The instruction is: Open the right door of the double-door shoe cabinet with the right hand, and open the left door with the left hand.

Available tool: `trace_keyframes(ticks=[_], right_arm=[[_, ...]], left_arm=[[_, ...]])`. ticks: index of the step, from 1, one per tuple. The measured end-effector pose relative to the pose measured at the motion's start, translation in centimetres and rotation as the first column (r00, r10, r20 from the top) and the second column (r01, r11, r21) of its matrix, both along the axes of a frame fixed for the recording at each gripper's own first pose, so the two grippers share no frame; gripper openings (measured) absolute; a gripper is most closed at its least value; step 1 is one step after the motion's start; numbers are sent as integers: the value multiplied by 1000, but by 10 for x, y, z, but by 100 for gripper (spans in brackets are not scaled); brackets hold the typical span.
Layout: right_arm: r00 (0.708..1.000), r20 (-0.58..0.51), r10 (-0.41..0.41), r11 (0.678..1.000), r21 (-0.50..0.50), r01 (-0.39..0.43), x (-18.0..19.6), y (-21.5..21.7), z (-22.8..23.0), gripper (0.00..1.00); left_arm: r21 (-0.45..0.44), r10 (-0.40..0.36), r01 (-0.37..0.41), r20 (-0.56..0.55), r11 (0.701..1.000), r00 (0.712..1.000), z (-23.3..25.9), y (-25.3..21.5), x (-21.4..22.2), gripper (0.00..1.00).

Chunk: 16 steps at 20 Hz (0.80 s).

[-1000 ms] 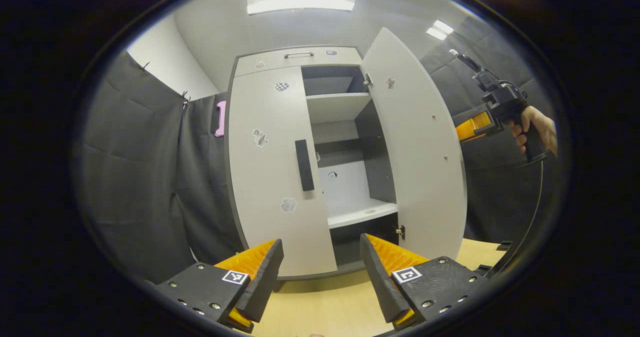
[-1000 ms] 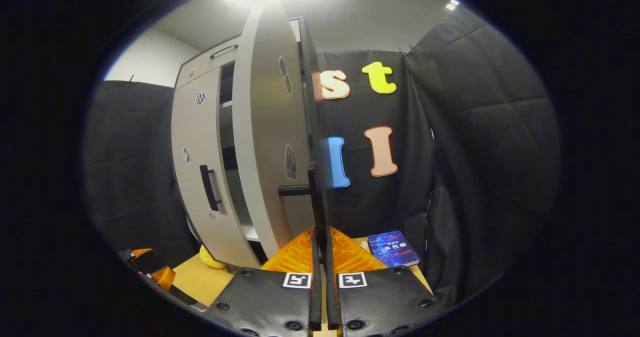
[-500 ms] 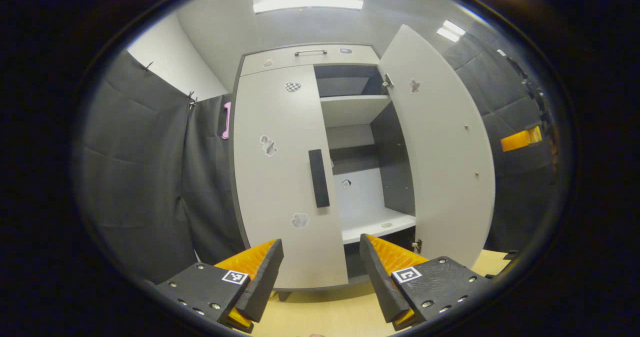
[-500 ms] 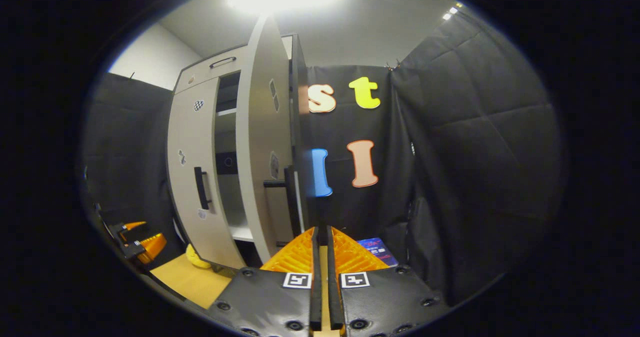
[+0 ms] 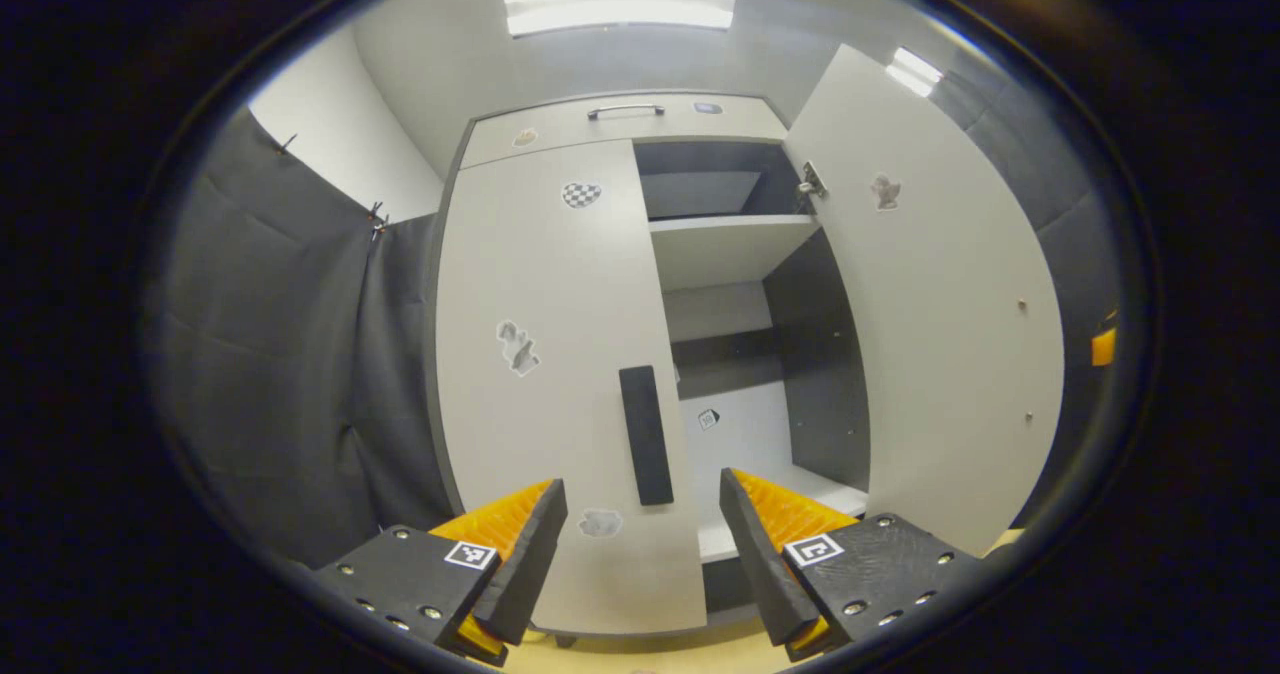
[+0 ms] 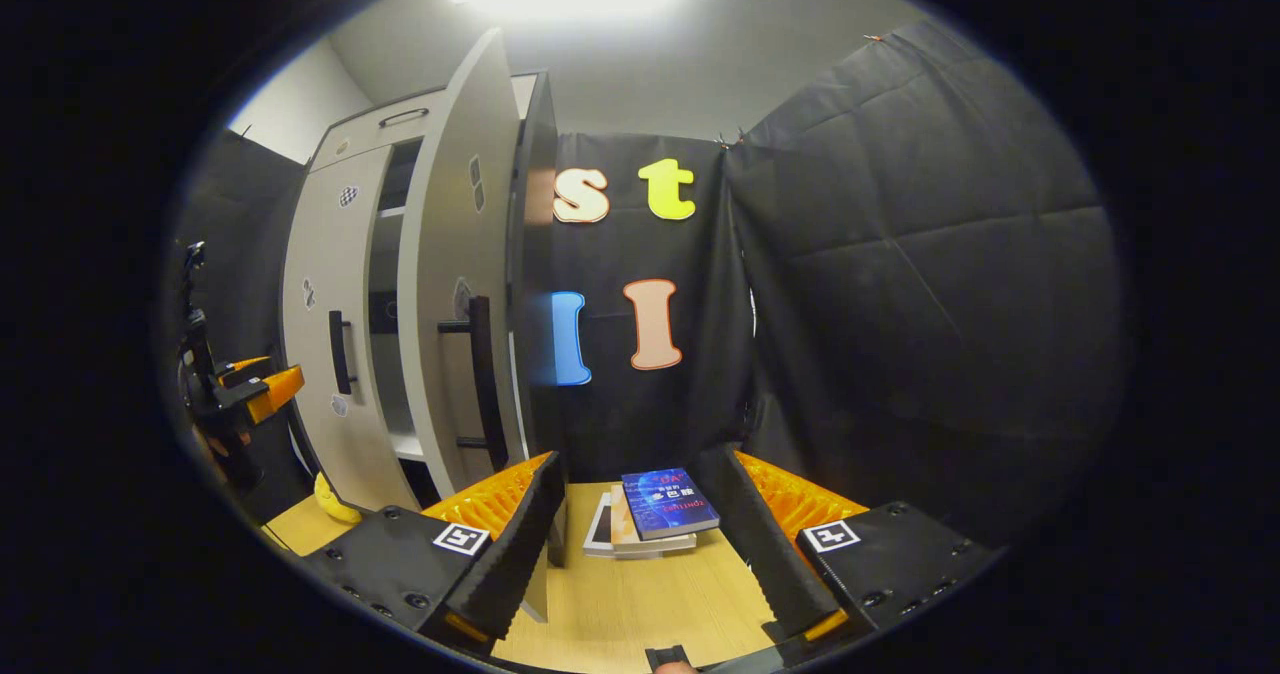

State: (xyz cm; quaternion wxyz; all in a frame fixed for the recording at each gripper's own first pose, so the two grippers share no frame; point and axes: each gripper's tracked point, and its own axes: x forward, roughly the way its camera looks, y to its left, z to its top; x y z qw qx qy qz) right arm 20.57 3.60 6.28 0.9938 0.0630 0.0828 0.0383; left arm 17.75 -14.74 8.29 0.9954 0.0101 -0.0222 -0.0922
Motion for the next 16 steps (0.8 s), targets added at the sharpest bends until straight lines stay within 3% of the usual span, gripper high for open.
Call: trace_keyframes(ticks=[2, 11, 14, 16], right_arm=[[1000, -25, -2, 1000, 17, 3, -4, -1, -5, 98], [995, -93, -28, 999, 19, 30, -12, -9, -20, 98], [994, -98, -52, 998, 28, 55, -13, -13, -21, 94], [993, -100, -62, 997, 30, 65, -13, -15, -21, 98]], left_arm=[[-10, 3, -3, 4, 1000, 1000, 6, 0, 17, 89], [-44, 30, -32, -31, 999, 999, 5, -7, 82, 89], [-35, 35, -37, -57, 999, 998, -2, -10, 101, 88], [-35, 41, -44, -77, 998, 996, -9, -9, 111, 89]])
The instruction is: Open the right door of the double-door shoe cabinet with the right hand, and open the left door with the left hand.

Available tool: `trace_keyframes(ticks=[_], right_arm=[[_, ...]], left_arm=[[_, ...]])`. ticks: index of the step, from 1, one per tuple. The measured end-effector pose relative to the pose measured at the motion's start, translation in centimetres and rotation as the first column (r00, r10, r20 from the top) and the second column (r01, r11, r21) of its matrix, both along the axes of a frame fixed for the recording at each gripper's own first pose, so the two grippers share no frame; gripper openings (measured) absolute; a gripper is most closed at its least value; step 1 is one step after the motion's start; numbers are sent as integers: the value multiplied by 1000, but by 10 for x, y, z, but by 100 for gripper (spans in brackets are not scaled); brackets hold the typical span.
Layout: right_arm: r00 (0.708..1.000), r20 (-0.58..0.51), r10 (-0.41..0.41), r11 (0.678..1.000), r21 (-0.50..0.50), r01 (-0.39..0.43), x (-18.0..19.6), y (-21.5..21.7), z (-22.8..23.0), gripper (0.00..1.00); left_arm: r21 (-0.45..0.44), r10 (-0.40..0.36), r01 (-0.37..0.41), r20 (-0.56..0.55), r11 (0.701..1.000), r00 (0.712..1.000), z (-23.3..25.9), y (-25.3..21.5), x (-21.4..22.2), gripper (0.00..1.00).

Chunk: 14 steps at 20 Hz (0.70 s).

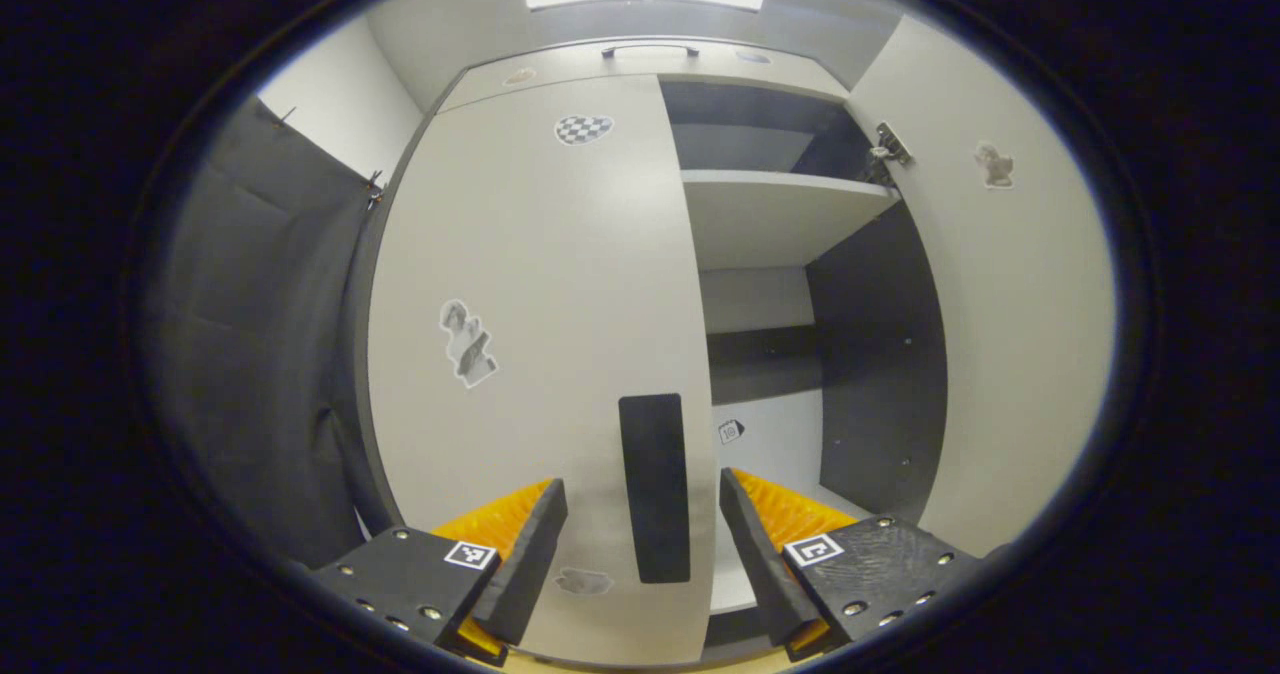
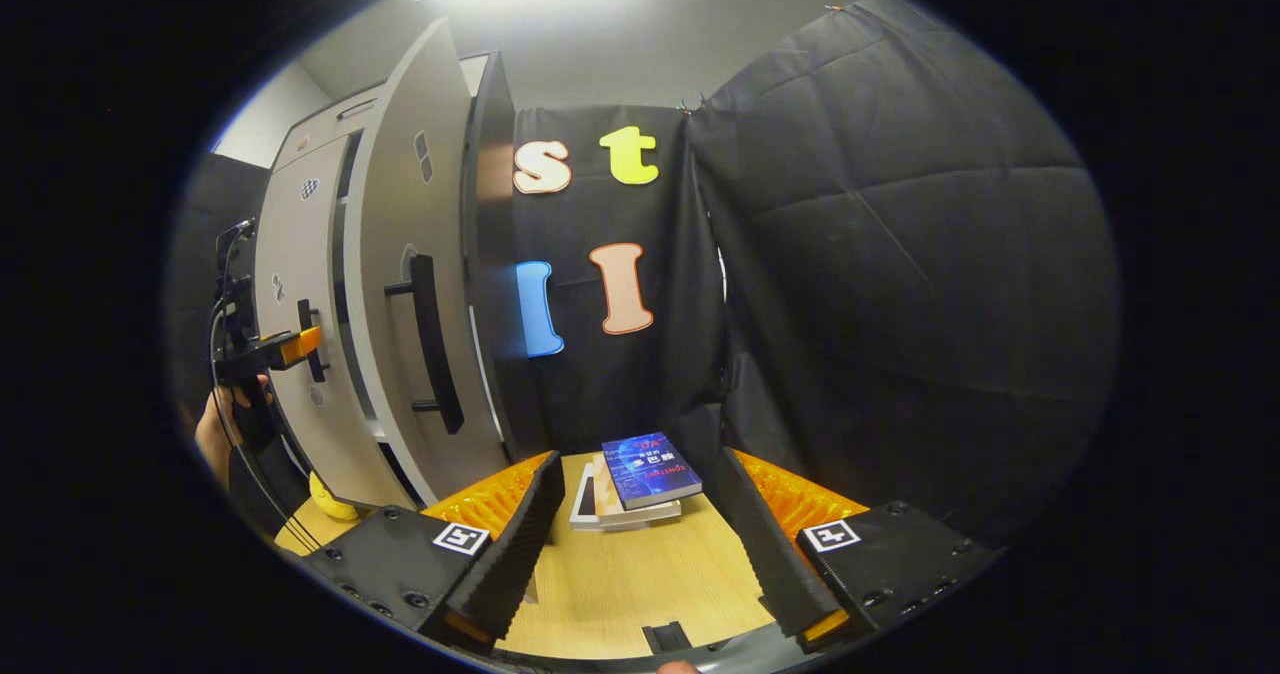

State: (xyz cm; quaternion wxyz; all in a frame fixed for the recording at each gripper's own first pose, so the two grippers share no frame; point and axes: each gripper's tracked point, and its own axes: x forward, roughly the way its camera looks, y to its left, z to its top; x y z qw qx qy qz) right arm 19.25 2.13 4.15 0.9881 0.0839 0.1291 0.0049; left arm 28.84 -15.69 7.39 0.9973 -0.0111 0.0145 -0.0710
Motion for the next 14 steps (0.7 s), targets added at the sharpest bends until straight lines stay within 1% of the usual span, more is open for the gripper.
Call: trace_keyframes(ticks=[2, 4, 5, 6, 7, 8, 9, 10, 11, 12, 13, 14], right_arm=[[1000, -3, -2, 1000, -2, 2, -1, -2, 0, 98], [1000, -5, -8, 1000, 0, 8, -1, -4, 0, 99], [1000, -3, -12, 1000, 1, 12, -1, -5, 1, 99], [1000, 0, -14, 1000, 2, 14, -1, -5, 1, 99], [1000, 2, -11, 1000, 3, 11, 0, -5, 1, 94], [1000, 3, -8, 1000, 0, 8, -1, -4, 1, 99], [1000, 1, -6, 1000, -9, 6, -2, -5, 1, 99], [1000, -2, -6, 1000, -22, 6, -3, -7, 0, 99], [1000, -5, -5, 999, -33, 4, -4, -7, -1, 99], [1000, -4, 0, 999, -38, 0, -5, -7, 0, 99], [1000, -2, 5, 999, -41, -5, -5, -6, 1, 94], [1000, 0, 8, 999, -43, -8, -6, -6, 1, 99]], left_arm=[[-2, 4, -4, -35, 1000, 999, -10, 2, 6, 89], [-21, 5, -6, -58, 1000, 998, -19, 2, 11, 87], [-30, 3, -6, -74, 1000, 997, -24, 1, 12, 67], [-44, -24, 20, -88, 999, 996, -28, -3, 14, 64], [-59, -56, 50, -91, 997, 994, -29, -9, 18, 58], [-62, -55, 50, -97, 997, 994, -32, -10, 17, 51], [-57, -51, 46, -86, 997, 995, -29, -10, 17, 45], [-49, -49, 45, -90, 998, 995, -32, -10, 16, 45], [-55, -68, 64, -82, 996, 994, -31, -14, 14, 39], [-53, -55, 51, -84, 997, 995, -33, -14, 19, 34], [-54, -54, 49, -87, 997, 995, -32, -14, 18, 30], [-59, -52, 47, -92, 997, 994, -32, -12, 15, 28]])
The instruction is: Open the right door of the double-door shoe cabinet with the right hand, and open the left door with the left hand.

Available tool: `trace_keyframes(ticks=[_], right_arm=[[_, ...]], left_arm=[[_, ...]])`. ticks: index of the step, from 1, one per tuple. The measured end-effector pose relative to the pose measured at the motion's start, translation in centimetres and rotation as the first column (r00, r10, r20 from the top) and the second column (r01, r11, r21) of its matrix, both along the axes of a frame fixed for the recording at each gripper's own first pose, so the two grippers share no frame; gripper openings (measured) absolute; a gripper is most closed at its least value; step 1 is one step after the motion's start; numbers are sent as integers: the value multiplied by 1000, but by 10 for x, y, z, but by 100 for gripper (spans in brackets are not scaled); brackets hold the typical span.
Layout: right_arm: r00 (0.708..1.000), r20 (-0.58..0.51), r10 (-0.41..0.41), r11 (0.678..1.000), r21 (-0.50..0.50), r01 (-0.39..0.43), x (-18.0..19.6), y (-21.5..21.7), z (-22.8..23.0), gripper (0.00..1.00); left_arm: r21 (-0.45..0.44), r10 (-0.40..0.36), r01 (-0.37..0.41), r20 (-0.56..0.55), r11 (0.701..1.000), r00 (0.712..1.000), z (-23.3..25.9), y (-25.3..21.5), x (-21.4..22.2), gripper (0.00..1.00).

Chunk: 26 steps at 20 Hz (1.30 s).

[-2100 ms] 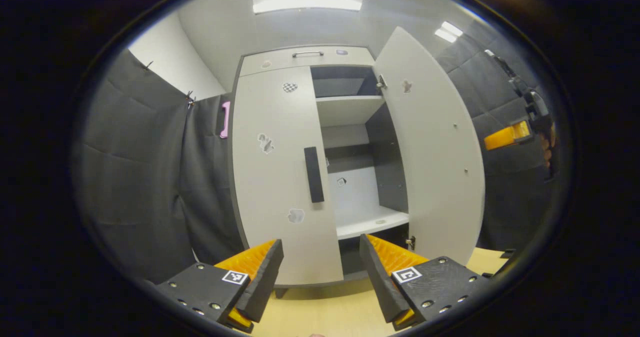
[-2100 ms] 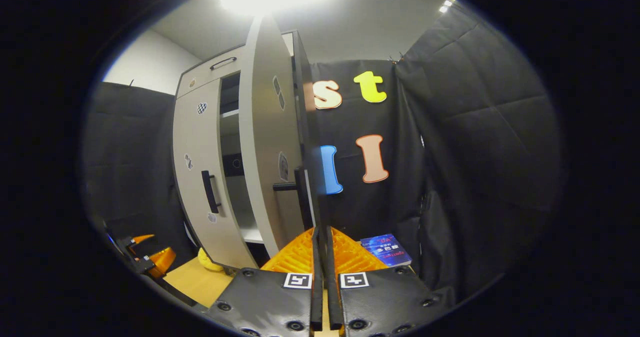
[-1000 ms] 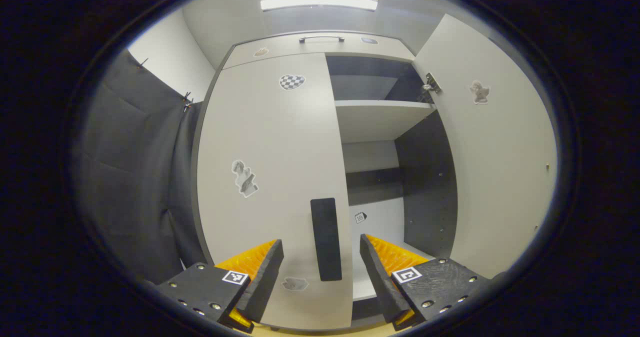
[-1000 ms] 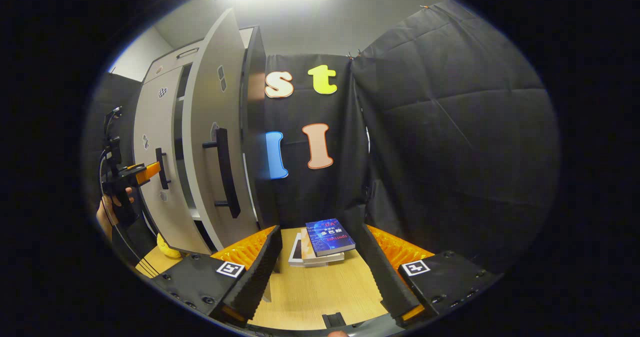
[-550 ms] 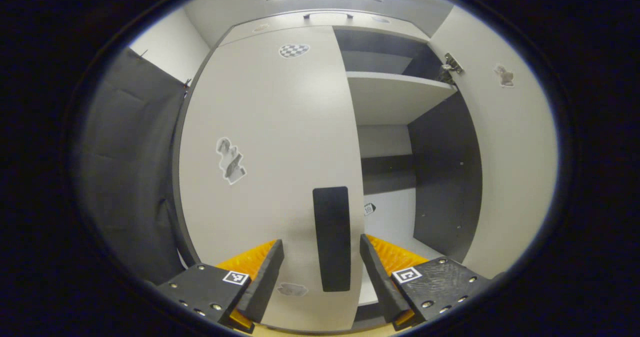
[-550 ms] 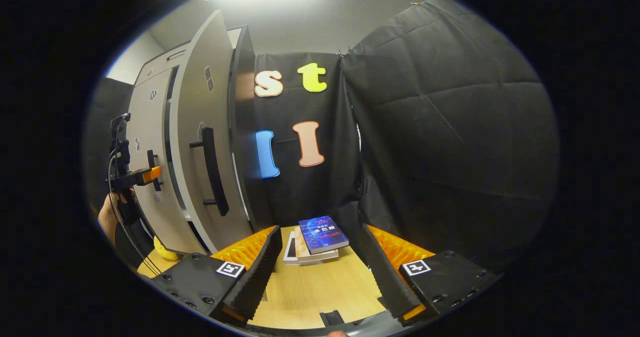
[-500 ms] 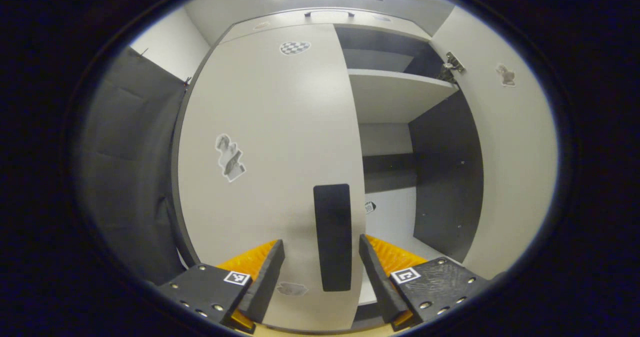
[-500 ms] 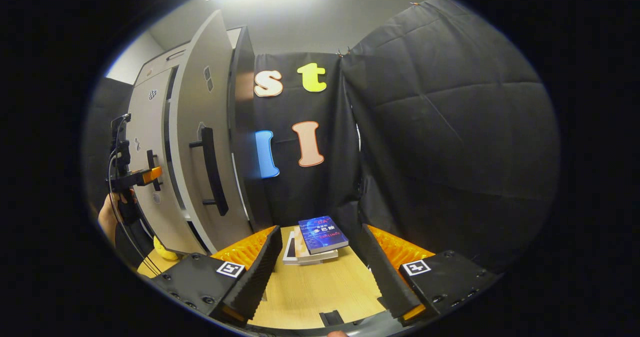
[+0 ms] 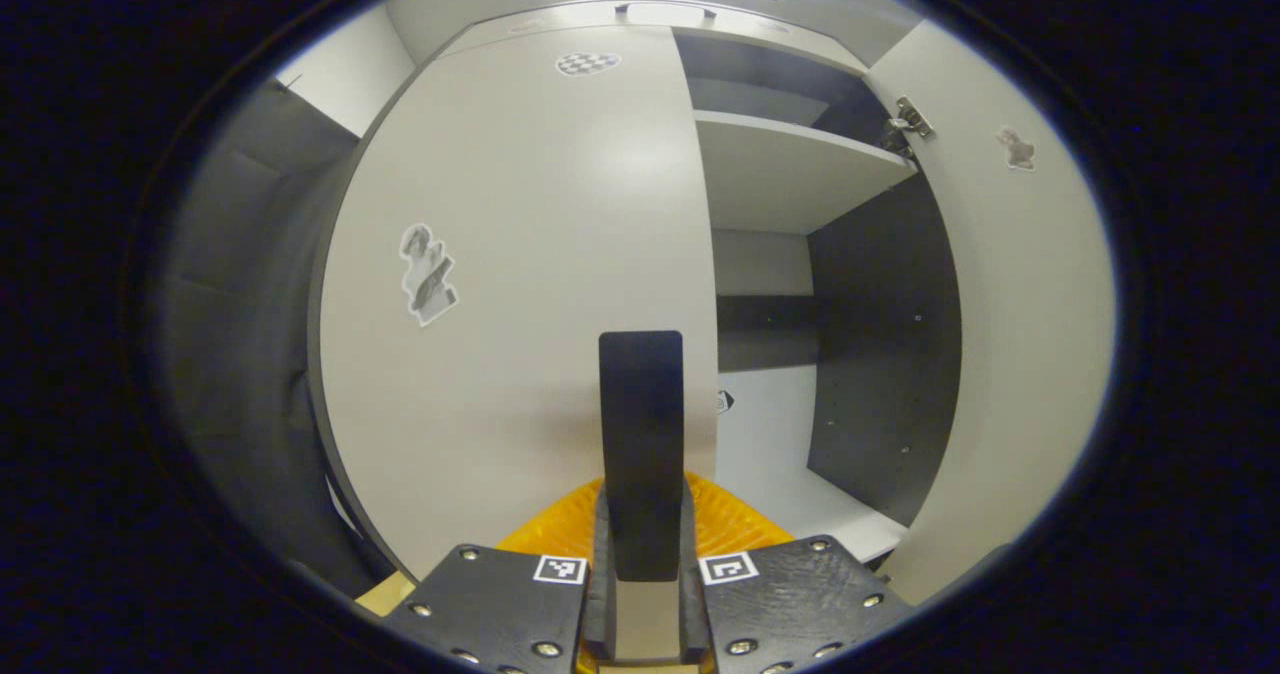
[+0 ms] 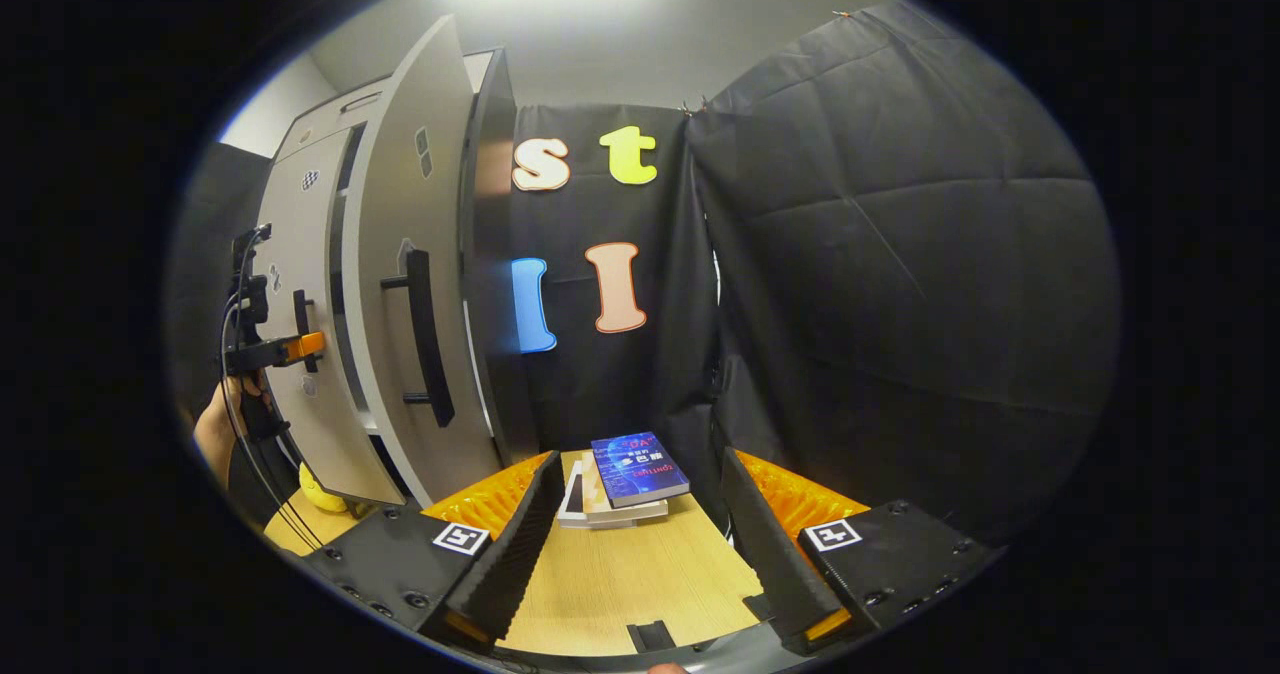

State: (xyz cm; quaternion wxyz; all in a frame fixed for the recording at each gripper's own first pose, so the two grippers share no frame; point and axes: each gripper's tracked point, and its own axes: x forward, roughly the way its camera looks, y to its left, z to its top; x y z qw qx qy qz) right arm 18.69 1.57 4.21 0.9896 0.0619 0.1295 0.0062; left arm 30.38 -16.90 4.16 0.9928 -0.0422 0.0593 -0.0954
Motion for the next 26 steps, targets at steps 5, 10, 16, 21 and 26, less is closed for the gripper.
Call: trace_keyframes(ticks=[5, 10, 16, 21, 26], right_arm=[[1000, -11, -1, 1000, 3, 1, -1, -2, -3, 99], [1000, -7, 20, 1000, 1, -20, 2, 5, 0, 99], [998, 6, 59, 998, -11, -59, 0, 16, 3, 99], [997, 10, 79, 997, 2, -79, 6, 32, 5, 99], [995, 10, 104, 994, -18, -104, 12, 52, 8, 94]], left_arm=[[-34, -55, 54, -32, 998, 998, 2, 4, -21, 13], [-36, -70, 69, -33, 997, 997, 4, 11, -36, 13], [-38, -78, 76, -40, 996, 996, 7, 24, -56, 14], [-65, -86, 83, -50, 994, 995, 10, 47, -71, 11], [-89, -83, 77, -64, 993, 994, 4, 80, -94, 12]])
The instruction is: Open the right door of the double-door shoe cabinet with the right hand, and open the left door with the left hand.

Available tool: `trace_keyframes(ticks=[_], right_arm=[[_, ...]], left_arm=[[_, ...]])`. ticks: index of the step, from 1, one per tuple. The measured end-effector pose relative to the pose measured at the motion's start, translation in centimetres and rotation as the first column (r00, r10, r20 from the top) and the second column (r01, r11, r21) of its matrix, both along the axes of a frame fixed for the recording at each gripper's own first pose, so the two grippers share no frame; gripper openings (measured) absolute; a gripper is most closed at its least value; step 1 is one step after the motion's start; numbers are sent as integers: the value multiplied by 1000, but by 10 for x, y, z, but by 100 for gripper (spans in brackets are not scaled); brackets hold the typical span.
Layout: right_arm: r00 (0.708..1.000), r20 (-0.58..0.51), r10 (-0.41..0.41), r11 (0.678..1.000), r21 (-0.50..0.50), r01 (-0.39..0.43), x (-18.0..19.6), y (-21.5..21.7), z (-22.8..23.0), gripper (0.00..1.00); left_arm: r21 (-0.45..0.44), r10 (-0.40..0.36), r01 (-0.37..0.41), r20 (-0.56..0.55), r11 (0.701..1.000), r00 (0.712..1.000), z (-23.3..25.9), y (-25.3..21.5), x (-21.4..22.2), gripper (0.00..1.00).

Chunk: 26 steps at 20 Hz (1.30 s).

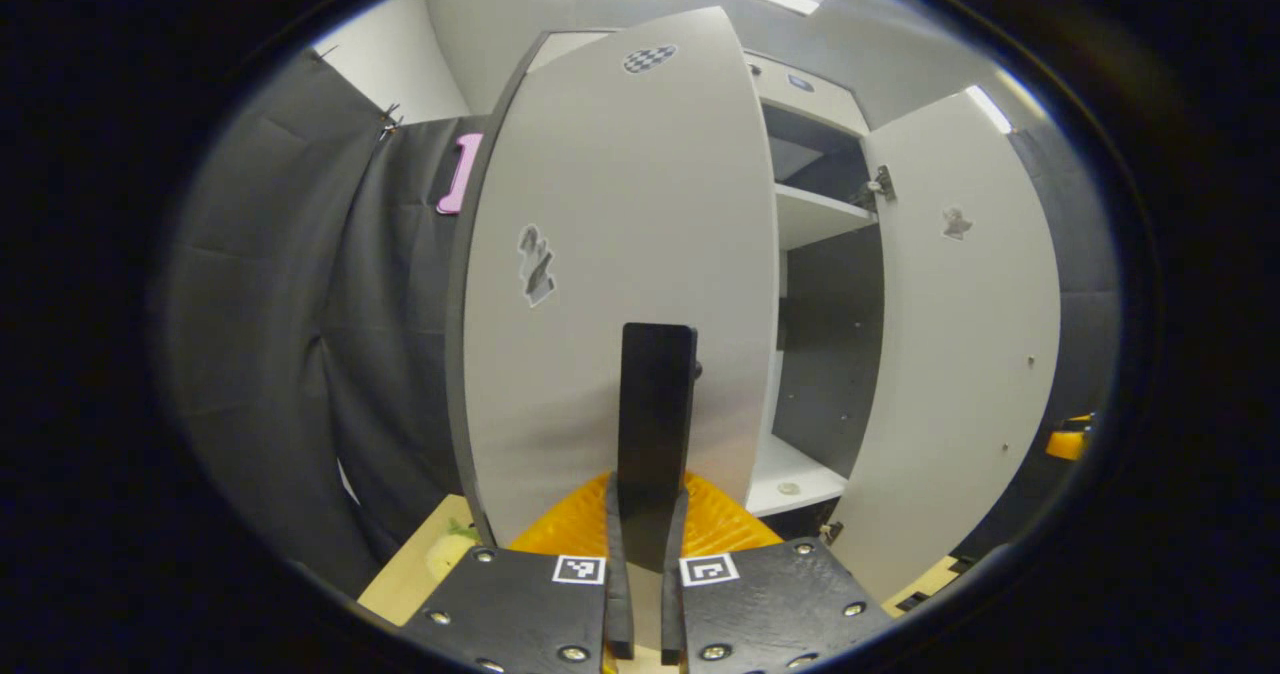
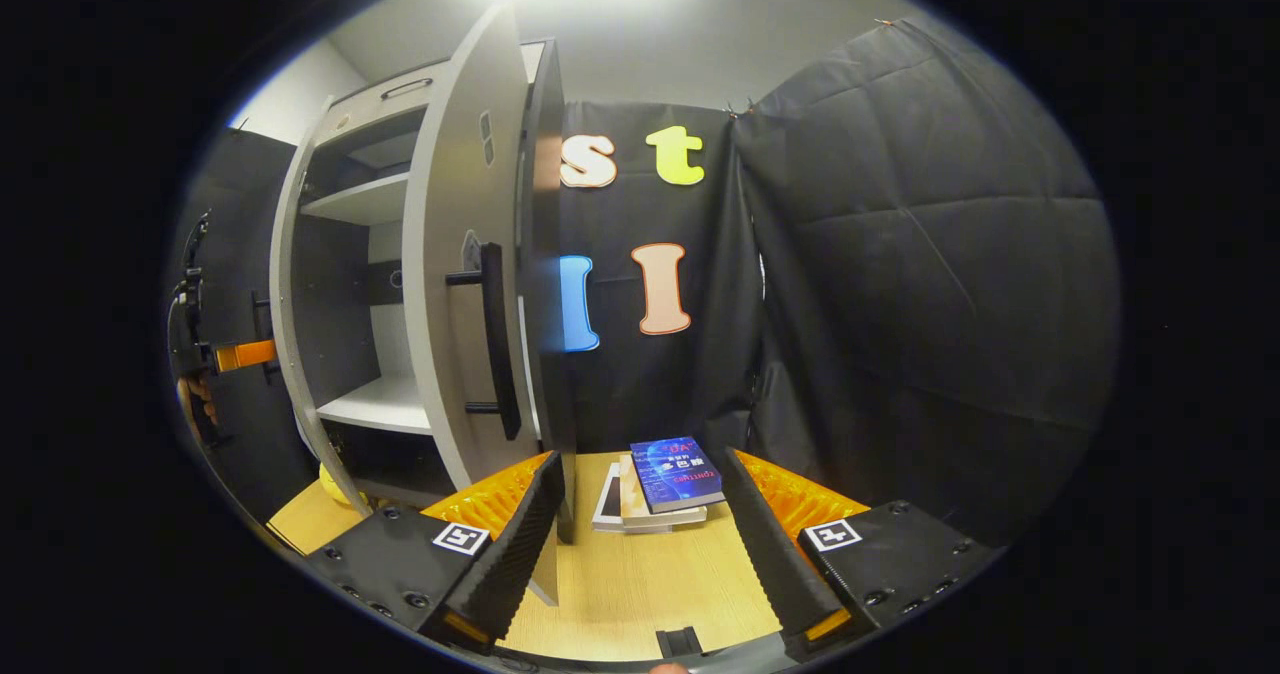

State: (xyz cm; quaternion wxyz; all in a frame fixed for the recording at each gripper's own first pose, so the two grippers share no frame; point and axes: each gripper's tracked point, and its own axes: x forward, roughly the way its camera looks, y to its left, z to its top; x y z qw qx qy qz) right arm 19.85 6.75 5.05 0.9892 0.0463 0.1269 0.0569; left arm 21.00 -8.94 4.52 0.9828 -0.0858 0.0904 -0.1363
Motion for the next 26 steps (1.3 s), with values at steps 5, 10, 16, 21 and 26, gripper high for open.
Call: trace_keyframes(ticks=[5, 10, 16, 21, 26], right_arm=[[1000, 5, 11, 1000, 0, -11, 4, 18, 4, 94], [1000, 2, 12, 1000, -1, -12, -1, 34, 4, 99], [1000, -1, -4, 1000, -16, 4, -13, 49, 2, 94], [1000, -17, -16, 999, -29, 15, -23, 62, 1, 94], [999, -2, -33, 999, -28, 33, -28, 73, 4, 99]], left_arm=[[-12, -7, 6, -4, 1000, 1000, 2, 31, -15, 12], [-18, -9, 9, -4, 1000, 1000, 0, 46, -17, 14], [-15, -11, 11, -1, 1000, 1000, 0, 70, -27, 11], [9, -12, 12, 7, 1000, 1000, -1, 91, -31, 11], [80, 26, -28, 29, 996, 999, -5, 122, -27, 12]])
